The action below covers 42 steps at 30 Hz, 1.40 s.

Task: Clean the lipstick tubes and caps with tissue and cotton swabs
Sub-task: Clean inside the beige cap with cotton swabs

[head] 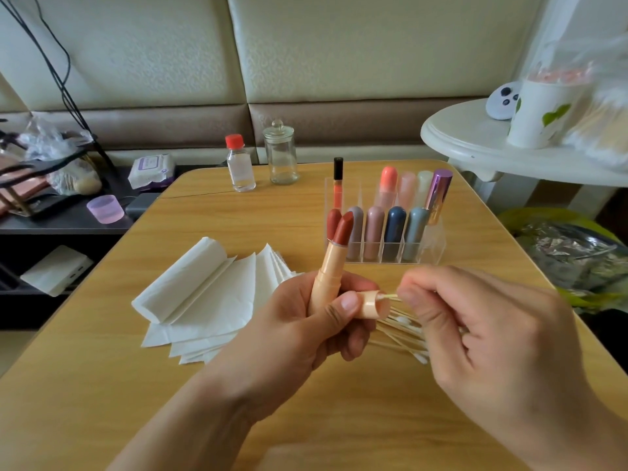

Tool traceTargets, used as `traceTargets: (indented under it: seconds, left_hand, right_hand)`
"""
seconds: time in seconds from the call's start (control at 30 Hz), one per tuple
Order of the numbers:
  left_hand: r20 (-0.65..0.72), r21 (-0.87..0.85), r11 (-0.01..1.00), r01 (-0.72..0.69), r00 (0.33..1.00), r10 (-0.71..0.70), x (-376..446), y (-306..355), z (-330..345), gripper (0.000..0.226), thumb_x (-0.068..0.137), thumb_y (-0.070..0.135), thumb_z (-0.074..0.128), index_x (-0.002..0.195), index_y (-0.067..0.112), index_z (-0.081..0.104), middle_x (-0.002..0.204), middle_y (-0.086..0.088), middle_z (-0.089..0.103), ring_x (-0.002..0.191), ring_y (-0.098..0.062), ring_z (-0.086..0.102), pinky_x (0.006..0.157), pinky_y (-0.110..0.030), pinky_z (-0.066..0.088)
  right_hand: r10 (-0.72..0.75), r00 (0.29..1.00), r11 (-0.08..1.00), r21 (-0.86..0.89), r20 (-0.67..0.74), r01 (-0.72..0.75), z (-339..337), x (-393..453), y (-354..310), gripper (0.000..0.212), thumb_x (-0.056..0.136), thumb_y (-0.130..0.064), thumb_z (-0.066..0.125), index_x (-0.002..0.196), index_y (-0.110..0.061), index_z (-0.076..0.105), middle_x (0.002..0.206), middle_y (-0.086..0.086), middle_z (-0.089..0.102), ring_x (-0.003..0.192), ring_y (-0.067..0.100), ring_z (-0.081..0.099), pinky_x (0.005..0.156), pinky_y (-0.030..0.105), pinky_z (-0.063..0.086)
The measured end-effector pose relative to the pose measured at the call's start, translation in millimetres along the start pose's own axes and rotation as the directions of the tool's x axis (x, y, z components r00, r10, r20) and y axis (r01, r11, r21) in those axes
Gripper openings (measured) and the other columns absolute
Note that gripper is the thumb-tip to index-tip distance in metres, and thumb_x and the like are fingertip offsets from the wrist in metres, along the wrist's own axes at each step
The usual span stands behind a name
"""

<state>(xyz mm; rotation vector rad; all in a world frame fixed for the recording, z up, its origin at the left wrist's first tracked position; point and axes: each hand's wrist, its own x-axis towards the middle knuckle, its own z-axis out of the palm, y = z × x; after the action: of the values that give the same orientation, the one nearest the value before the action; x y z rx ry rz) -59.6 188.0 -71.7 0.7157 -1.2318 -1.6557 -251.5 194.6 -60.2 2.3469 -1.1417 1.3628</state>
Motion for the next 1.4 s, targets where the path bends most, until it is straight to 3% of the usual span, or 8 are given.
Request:
traceTargets:
  seconds: [0.33,0.5,0.57,0.8,0.93,1.07,1.2,1.4]
  left_hand:
    - [-0.033,-0.048,0.999,0.000,0.999,-0.002,1,2,-5,0.018,0.089,0.014,0.054,0.095,0.006,0.069,0.077,-0.013,0.061,0.059,-0.017,0.052,0.058,-0.022,0.045]
    - [-0.074,-0.034,0.999,-0.006,0.997,0.004,0,-2,-2,0.016,0.088,0.015,0.055,0.095,0.007,0.067,0.071,-0.008,0.061,0.059,-0.017,0.054,0.058,-0.023,0.046]
    - [-0.087,0.002,1.000,-0.009,0.996,0.009,0,-4,0,0.016,0.087,0.016,0.055,0.096,0.006,0.065,0.069,-0.007,0.059,0.058,-0.016,0.051,0.057,-0.023,0.045]
    - [-0.083,-0.074,0.996,0.049,0.995,-0.055,3,0,2,0.020,0.087,0.019,0.055,0.086,0.007,0.071,0.068,-0.012,0.056,0.048,-0.014,0.043,0.049,-0.022,0.038]
    - [-0.073,-0.094,0.992,0.090,0.993,-0.097,1,3,2,0.023,0.086,0.023,0.055,0.079,0.011,0.073,0.066,-0.010,0.053,0.046,-0.011,0.037,0.048,-0.021,0.033]
    - [-0.084,-0.108,0.989,0.105,0.990,-0.115,2,5,0,0.023,0.085,0.024,0.056,0.081,0.007,0.070,0.064,-0.009,0.050,0.045,-0.010,0.033,0.049,-0.020,0.030]
    - [-0.107,-0.118,0.988,0.104,0.987,-0.117,2,5,-5,0.026,0.084,0.025,0.057,0.085,0.002,0.068,0.063,-0.008,0.049,0.046,-0.010,0.032,0.048,-0.020,0.030]
    - [-0.084,-0.095,0.988,0.120,0.988,-0.128,2,4,-4,0.025,0.086,0.025,0.056,0.082,0.006,0.071,0.061,-0.007,0.050,0.047,-0.010,0.032,0.049,-0.020,0.029]
  right_hand:
    - [-0.016,0.994,0.996,-0.087,0.108,0.025,-1,-1,0,0.032,0.096,-0.027,0.053,0.079,-0.012,0.075,0.054,-0.006,0.059,0.040,0.020,0.048,0.037,0.027,0.036]
    - [-0.059,0.986,0.998,0.021,0.156,0.057,-2,4,-9,0.031,0.096,-0.028,0.054,0.071,-0.016,0.069,0.065,-0.022,0.030,0.053,0.006,0.026,0.052,0.016,0.020]
    - [-0.029,0.987,0.996,0.088,0.159,0.016,0,6,-9,0.035,0.098,-0.031,0.052,0.071,-0.015,0.067,0.067,-0.026,0.027,0.057,0.001,0.026,0.052,0.014,0.022]
    - [0.096,0.951,0.951,0.256,0.293,-0.175,-7,7,-5,0.022,0.101,-0.026,0.042,0.082,-0.023,0.054,0.057,-0.031,0.034,0.051,-0.009,0.041,0.051,0.006,0.023]
    - [0.090,0.964,0.978,0.163,0.250,-0.133,-5,5,-1,0.022,0.100,-0.023,0.047,0.093,-0.018,0.067,0.065,-0.028,0.042,0.054,-0.005,0.041,0.052,0.009,0.026]
    - [0.057,0.986,0.995,0.074,0.159,-0.069,-4,0,5,0.023,0.097,-0.020,0.055,0.096,-0.009,0.075,0.075,-0.005,0.068,0.058,0.009,0.058,0.053,0.020,0.044]
    - [-0.036,0.976,0.997,0.074,0.214,0.021,-5,-1,3,0.024,0.095,-0.016,0.054,0.092,-0.005,0.075,0.067,0.000,0.063,0.051,0.017,0.053,0.047,0.030,0.042]
    - [-0.021,0.973,0.967,0.253,0.230,-0.039,-4,3,-4,0.020,0.094,-0.016,0.058,0.091,-0.008,0.075,0.069,-0.018,0.050,0.060,-0.015,0.041,0.058,0.001,0.029]
